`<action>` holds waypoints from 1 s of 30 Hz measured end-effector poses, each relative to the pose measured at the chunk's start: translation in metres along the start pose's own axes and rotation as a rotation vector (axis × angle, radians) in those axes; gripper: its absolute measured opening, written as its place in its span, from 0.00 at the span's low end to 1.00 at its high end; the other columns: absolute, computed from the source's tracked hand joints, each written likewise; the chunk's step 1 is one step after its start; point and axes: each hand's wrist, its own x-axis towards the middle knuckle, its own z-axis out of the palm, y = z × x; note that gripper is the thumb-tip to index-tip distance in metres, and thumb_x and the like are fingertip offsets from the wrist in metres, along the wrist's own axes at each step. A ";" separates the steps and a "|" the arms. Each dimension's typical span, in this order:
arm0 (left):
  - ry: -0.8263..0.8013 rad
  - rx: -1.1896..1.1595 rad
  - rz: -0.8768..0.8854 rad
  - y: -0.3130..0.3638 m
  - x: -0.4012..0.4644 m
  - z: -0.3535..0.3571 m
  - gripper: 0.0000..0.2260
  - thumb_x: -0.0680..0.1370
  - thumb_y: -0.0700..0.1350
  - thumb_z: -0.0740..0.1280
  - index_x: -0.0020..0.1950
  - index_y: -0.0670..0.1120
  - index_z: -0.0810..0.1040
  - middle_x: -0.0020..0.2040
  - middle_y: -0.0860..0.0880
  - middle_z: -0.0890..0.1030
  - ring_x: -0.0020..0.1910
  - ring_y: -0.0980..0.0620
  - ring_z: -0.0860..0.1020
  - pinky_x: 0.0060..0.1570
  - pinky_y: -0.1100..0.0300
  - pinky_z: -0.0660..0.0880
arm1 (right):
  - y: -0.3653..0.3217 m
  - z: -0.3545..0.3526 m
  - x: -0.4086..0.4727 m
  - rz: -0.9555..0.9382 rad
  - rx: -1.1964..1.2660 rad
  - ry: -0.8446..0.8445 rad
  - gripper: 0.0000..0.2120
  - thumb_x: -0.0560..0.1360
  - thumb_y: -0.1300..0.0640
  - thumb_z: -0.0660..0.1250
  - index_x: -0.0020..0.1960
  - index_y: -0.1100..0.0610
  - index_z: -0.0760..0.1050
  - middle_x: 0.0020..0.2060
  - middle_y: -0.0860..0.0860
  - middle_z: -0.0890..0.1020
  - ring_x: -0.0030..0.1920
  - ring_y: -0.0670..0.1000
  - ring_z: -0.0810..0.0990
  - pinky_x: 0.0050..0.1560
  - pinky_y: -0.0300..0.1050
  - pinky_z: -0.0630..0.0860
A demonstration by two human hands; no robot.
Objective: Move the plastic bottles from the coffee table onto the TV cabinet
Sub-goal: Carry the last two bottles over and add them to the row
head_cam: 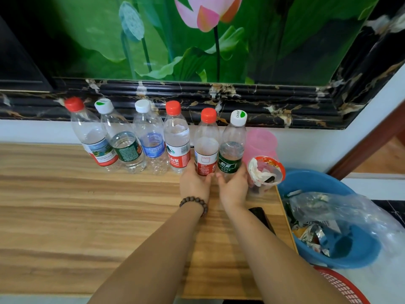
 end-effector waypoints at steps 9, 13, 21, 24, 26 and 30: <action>0.006 0.036 -0.042 0.006 0.023 0.010 0.25 0.71 0.44 0.73 0.66 0.45 0.70 0.57 0.47 0.80 0.56 0.47 0.79 0.57 0.52 0.75 | -0.010 0.003 0.016 0.001 -0.016 -0.008 0.36 0.73 0.57 0.70 0.74 0.59 0.56 0.65 0.57 0.75 0.65 0.58 0.73 0.63 0.48 0.69; 0.007 0.040 -0.046 0.006 0.023 0.012 0.24 0.71 0.45 0.73 0.65 0.46 0.69 0.57 0.46 0.80 0.56 0.45 0.79 0.56 0.52 0.75 | -0.011 0.004 0.020 0.003 0.033 -0.010 0.34 0.71 0.58 0.72 0.72 0.57 0.61 0.63 0.55 0.77 0.59 0.51 0.76 0.58 0.43 0.68; 0.015 0.044 -0.033 0.006 0.020 0.011 0.25 0.70 0.46 0.74 0.64 0.47 0.69 0.55 0.47 0.81 0.54 0.45 0.79 0.54 0.50 0.77 | -0.006 0.004 0.024 -0.009 0.065 -0.021 0.37 0.68 0.58 0.74 0.73 0.55 0.60 0.65 0.53 0.75 0.64 0.54 0.74 0.64 0.47 0.67; 0.023 0.051 -0.048 0.006 0.017 0.011 0.22 0.71 0.46 0.74 0.61 0.45 0.70 0.55 0.45 0.81 0.54 0.44 0.79 0.52 0.51 0.76 | -0.005 0.003 0.024 -0.002 0.074 -0.030 0.37 0.68 0.57 0.75 0.72 0.55 0.61 0.67 0.54 0.74 0.68 0.56 0.71 0.68 0.53 0.66; 0.019 0.053 -0.067 0.008 0.017 0.011 0.21 0.71 0.46 0.73 0.61 0.44 0.70 0.56 0.45 0.80 0.55 0.44 0.79 0.53 0.51 0.76 | -0.006 0.002 0.023 0.000 0.088 -0.032 0.37 0.68 0.57 0.75 0.72 0.56 0.61 0.67 0.54 0.74 0.68 0.56 0.71 0.68 0.53 0.66; 0.027 0.025 -0.082 0.011 0.013 0.010 0.21 0.72 0.46 0.73 0.61 0.44 0.70 0.57 0.45 0.80 0.56 0.45 0.78 0.54 0.52 0.75 | -0.007 0.000 0.021 0.011 0.116 -0.034 0.33 0.70 0.57 0.73 0.71 0.57 0.63 0.66 0.54 0.74 0.68 0.56 0.71 0.68 0.52 0.66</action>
